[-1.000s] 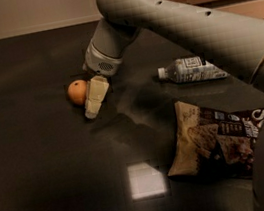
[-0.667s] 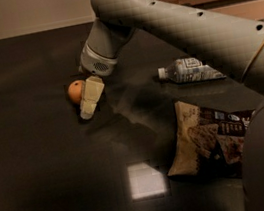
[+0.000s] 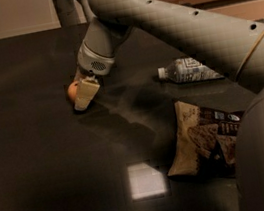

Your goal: Move orange near brown chip bag

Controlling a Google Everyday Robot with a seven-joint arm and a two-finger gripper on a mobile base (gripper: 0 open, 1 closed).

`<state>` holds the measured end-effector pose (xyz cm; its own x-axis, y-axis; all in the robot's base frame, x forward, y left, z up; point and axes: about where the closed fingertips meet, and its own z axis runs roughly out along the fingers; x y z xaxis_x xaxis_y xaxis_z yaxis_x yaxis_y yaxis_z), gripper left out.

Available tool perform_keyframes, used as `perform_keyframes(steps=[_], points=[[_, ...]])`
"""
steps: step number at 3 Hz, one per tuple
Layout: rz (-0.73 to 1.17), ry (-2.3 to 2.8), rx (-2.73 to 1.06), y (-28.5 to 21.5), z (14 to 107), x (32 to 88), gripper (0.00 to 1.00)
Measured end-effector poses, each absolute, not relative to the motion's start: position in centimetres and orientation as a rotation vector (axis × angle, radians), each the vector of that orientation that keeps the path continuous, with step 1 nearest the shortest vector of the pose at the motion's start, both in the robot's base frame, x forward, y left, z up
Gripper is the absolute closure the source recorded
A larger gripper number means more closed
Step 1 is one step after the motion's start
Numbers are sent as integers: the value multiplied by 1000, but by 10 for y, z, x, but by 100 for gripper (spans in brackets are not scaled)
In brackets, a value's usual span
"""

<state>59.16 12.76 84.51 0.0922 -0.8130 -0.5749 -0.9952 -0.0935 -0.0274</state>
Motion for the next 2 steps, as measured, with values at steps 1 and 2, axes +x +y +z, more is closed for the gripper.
perform_keyframes(steps=[1, 2], points=[[593, 1766, -1974, 122, 848, 588, 65], [583, 1750, -1982, 106, 863, 580, 87]])
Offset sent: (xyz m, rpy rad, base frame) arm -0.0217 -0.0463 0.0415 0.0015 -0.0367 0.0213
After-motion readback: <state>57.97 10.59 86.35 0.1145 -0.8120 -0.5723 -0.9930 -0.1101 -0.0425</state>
